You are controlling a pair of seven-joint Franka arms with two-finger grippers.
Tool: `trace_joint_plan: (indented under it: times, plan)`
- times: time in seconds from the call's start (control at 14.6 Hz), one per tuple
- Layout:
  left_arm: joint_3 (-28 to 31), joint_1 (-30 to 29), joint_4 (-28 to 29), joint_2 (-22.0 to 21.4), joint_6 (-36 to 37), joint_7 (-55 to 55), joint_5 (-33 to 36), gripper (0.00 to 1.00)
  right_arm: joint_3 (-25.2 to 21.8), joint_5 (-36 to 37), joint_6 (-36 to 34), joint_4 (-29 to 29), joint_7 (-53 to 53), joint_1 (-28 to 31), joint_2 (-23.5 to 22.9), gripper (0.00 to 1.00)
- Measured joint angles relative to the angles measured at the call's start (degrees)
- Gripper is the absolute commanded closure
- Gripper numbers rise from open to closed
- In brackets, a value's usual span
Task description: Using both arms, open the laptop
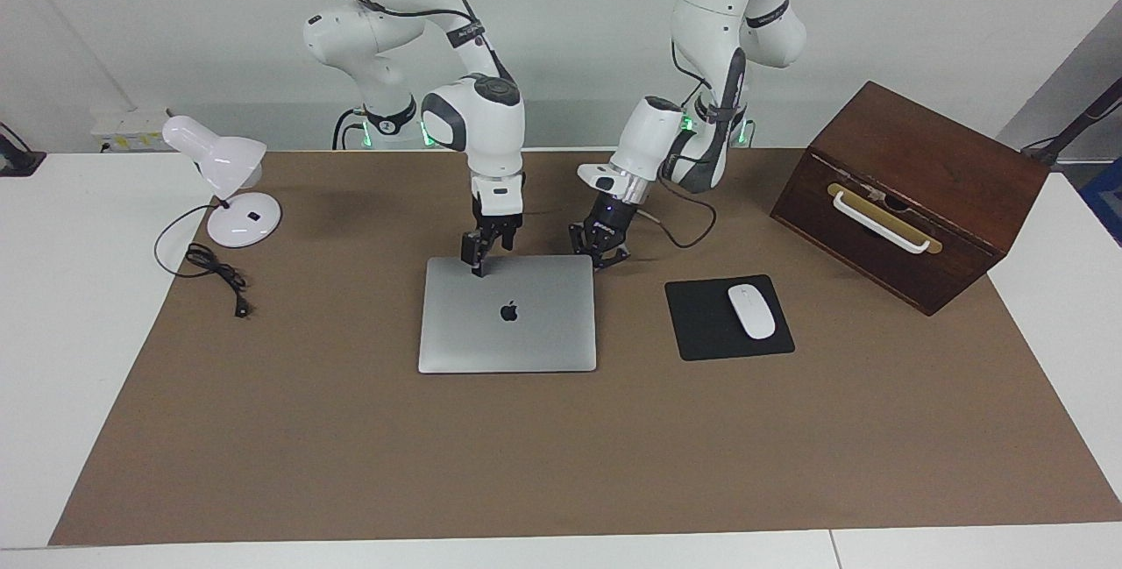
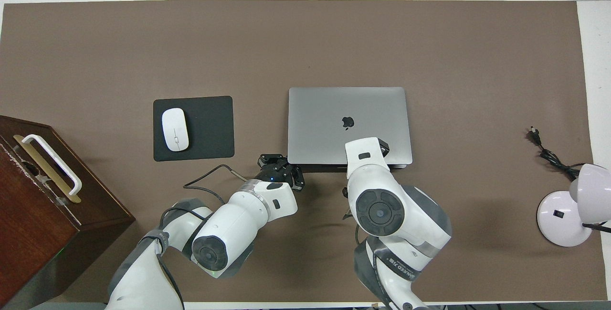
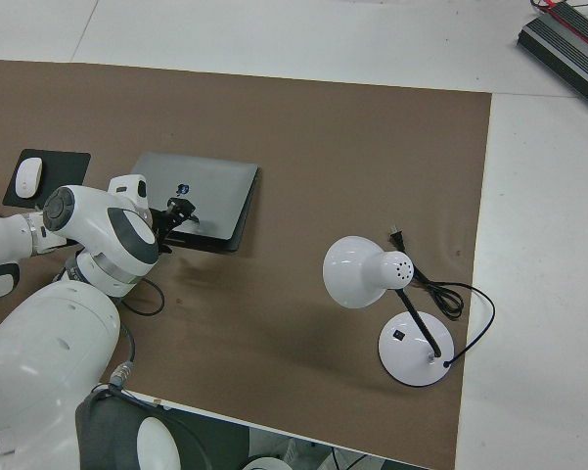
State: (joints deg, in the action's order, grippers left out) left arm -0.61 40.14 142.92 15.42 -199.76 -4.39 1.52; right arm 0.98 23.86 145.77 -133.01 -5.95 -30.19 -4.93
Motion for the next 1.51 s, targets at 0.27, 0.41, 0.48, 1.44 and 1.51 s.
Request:
trace_joint_plan:
  times: [0.27,0.41,0.48,1.44,1.51]
  plan:
    - [0.0,0.0,0.0,0.0,0.0,0.0,0.0,1.0,0.0,2.0,0.0,1.4,0.0,0.4,-0.5,0.0]
    - [0.0,0.0,0.0,0.0,0.0,0.0,0.0,1.0,0.0,4.0,0.0,2.0,0.0,0.5,-0.9,0.0]
    - [0.0,0.0,0.0,0.0,0.0,0.0,0.0,1.0,0.0,5.0,0.0,2.3,0.0,0.8,-1.0,0.0]
    - [0.0,0.0,0.0,0.1,-0.2,0.3,0.0,1.0,1.4,6.9,-1.6,8.7,-2.5,5.4,-3.7,0.0]
    - [0.0,0.0,0.0,0.1,-0.2,0.4,0.0,1.0,2.0,6.9,-2.7,9.5,-2.5,5.8,-3.7,0.0]
